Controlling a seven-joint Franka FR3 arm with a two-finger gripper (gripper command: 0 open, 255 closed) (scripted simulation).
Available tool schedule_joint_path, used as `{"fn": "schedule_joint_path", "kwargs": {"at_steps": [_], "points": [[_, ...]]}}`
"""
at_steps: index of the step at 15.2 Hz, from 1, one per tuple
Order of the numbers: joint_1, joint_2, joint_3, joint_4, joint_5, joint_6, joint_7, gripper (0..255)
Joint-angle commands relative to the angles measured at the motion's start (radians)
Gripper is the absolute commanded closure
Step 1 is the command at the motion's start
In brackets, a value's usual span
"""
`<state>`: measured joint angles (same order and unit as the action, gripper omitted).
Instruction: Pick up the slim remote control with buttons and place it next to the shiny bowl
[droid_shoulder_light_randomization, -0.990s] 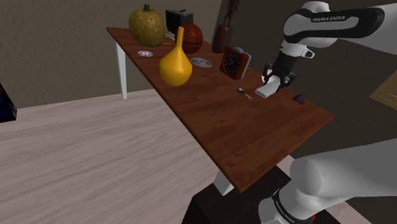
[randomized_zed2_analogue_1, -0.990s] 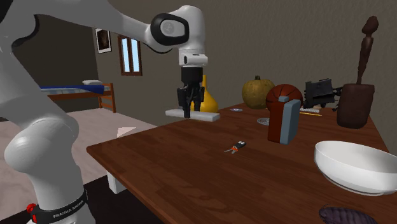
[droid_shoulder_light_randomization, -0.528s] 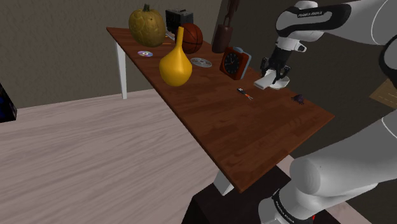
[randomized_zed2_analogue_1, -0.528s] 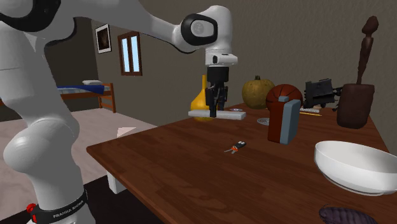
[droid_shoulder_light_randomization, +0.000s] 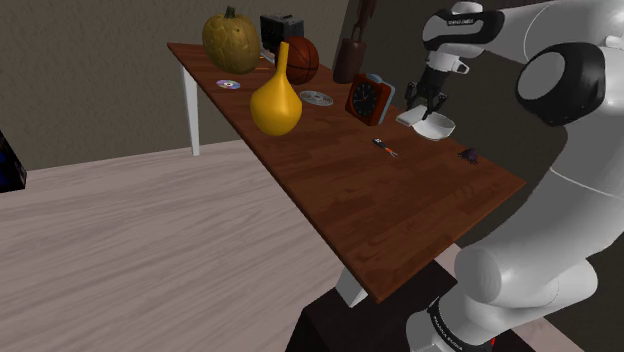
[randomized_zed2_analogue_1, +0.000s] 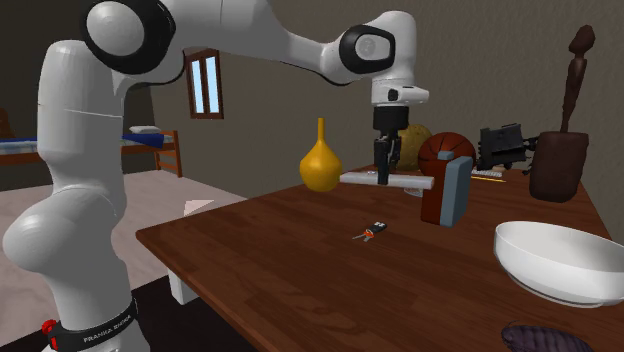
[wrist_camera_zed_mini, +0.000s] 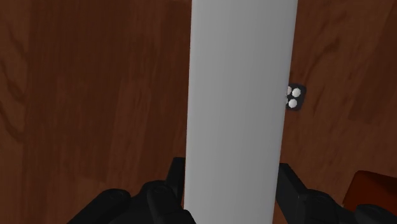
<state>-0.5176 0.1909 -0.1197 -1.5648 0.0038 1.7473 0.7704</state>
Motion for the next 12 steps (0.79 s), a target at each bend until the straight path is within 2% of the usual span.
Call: {"fn": "schedule_joint_path", "kwargs": {"at_steps": [1, 5, 6, 7, 12], "points": [[-0.014, 0.088, -0.006, 0.128, 0.011, -0.039, -0.019, 255], [-0.048, 0.307, -0.009, 0.456, 0.038, -0.149, -0.045, 255], [-0.06, 0.377, -0.008, 0.568, 0.045, -0.191, -0.05, 255], [-0.077, 0.478, -0.006, 0.735, 0.055, -0.257, -0.053, 255], [-0.068, 0.433, -0.006, 0.59, 0.05, -0.158, -0.054, 255]]}}
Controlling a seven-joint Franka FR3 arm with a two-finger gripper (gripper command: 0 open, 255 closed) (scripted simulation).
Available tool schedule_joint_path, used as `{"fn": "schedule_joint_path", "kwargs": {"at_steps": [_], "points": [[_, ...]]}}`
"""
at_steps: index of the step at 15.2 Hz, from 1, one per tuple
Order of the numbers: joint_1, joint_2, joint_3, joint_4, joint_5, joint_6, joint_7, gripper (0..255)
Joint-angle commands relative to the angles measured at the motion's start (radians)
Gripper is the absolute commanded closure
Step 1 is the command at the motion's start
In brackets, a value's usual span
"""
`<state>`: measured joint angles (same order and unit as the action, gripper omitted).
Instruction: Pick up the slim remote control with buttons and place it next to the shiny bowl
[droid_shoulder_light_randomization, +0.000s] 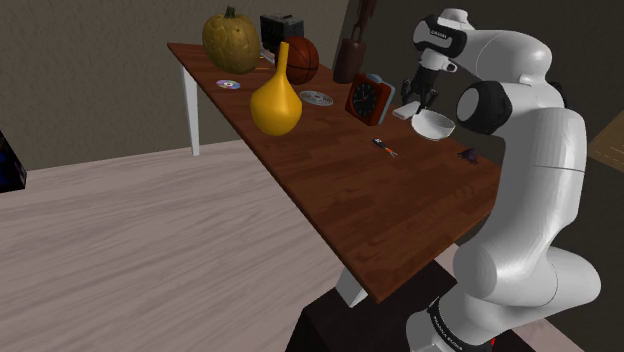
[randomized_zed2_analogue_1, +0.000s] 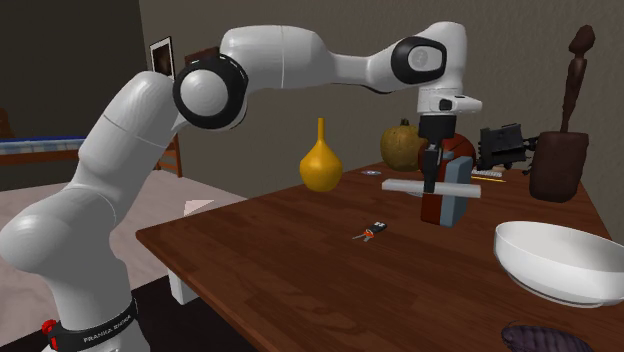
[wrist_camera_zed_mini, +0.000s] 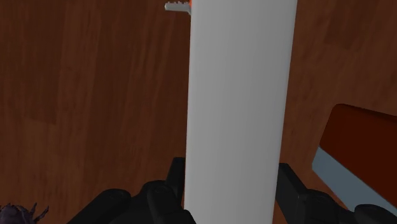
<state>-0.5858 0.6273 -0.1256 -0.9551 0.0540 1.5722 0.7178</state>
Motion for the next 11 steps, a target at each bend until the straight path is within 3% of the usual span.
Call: {"fn": "schedule_joint_path", "kwargs": {"at_steps": [1, 11], "points": [[0.002, -0.009, 0.0, -0.042, -0.001, 0.034, -0.001, 255], [0.01, -0.035, 0.0, -0.22, -0.002, 0.186, -0.002, 255]]}}
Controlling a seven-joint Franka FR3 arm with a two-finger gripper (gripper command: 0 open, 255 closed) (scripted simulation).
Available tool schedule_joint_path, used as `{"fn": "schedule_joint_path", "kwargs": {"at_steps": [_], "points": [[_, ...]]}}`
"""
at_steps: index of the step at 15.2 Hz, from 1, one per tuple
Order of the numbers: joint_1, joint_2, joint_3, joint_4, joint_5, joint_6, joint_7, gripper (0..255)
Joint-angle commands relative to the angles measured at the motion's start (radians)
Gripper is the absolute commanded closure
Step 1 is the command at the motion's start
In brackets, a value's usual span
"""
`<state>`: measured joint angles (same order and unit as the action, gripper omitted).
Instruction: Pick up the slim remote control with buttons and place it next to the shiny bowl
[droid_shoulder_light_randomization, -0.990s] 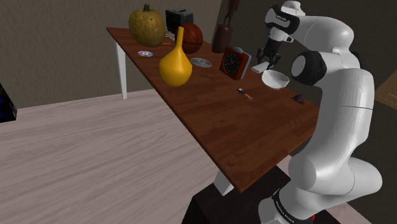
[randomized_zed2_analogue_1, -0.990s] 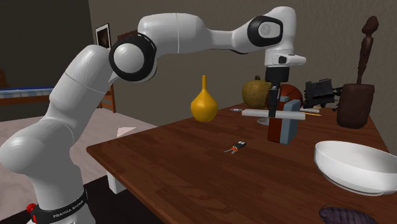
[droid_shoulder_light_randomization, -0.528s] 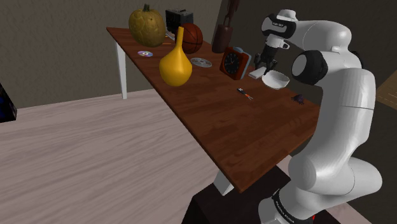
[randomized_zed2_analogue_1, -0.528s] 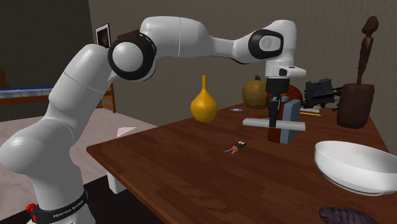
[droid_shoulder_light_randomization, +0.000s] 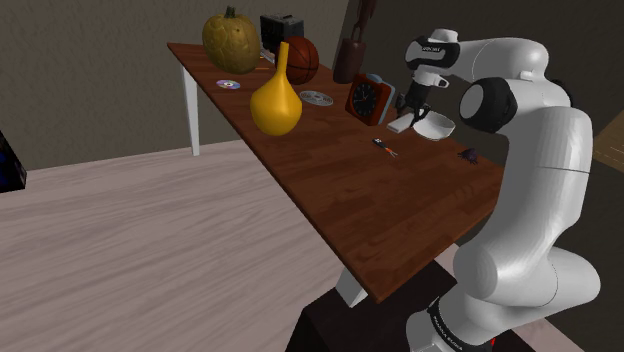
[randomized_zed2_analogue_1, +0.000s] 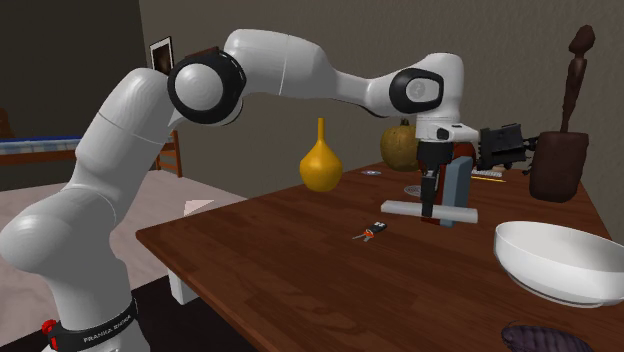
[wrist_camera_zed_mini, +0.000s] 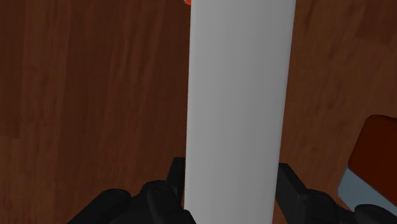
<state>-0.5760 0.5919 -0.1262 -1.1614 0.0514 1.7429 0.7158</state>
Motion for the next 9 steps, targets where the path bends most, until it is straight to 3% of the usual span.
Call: {"fn": "schedule_joint_path", "kwargs": {"at_steps": [1, 9], "points": [[0.001, 0.0, 0.0, -0.028, 0.0, 0.029, 0.0, 255], [0.004, 0.009, 0.002, -0.121, 0.002, 0.131, -0.001, 255]]}}
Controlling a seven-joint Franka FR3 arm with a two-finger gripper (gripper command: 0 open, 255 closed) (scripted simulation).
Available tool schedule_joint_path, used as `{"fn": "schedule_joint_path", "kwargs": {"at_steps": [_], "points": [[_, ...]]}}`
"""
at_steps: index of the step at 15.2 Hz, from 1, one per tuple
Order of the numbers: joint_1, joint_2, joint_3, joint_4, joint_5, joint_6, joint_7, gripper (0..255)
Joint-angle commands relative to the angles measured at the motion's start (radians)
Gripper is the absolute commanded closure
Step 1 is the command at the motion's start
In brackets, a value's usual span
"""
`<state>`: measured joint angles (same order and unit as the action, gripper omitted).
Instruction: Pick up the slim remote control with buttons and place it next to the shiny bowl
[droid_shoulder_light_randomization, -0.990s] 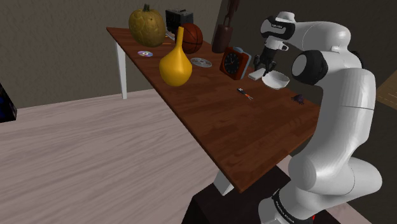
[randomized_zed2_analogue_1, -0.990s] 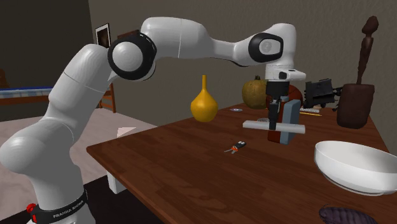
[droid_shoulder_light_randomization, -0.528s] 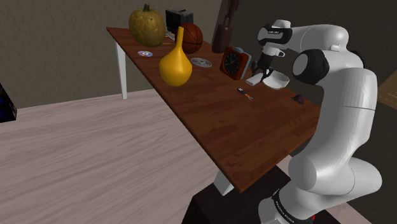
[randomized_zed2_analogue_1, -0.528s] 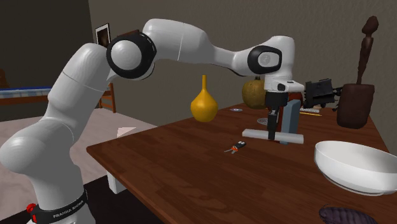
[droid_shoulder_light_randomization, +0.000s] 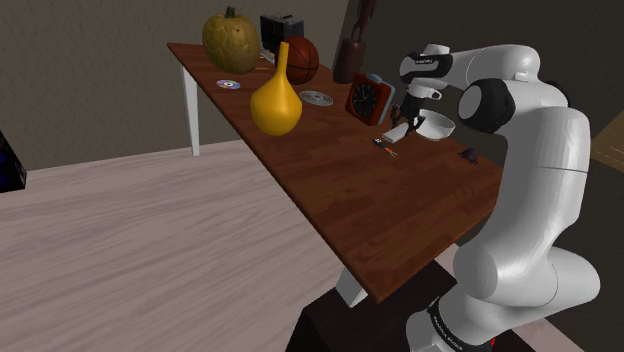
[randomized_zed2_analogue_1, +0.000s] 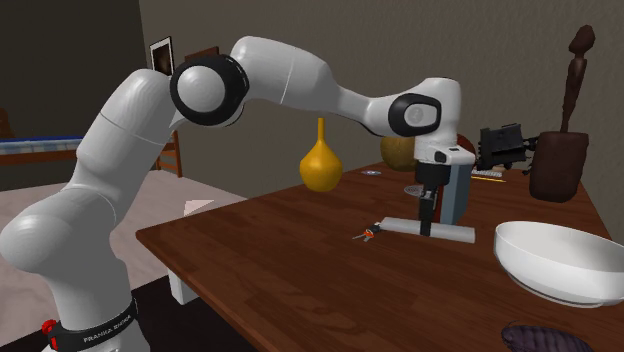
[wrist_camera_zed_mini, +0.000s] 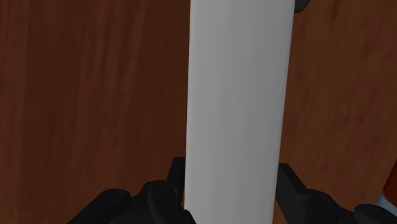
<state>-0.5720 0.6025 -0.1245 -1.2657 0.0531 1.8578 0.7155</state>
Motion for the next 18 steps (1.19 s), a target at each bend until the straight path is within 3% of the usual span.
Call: {"fn": "schedule_joint_path", "kwargs": {"at_steps": [1, 10, 11, 16, 18], "points": [[0.0, 0.001, 0.0, -0.027, 0.0, 0.028, -0.001, 255], [0.001, 0.004, 0.0, -0.038, 0.001, 0.042, -0.001, 255], [0.001, 0.004, 0.0, -0.037, 0.001, 0.042, -0.001, 0], [0.001, 0.004, 0.0, -0.038, 0.001, 0.042, -0.001, 0], [0.0, -0.006, -0.001, 0.014, -0.001, -0.019, 0.001, 0]]}}
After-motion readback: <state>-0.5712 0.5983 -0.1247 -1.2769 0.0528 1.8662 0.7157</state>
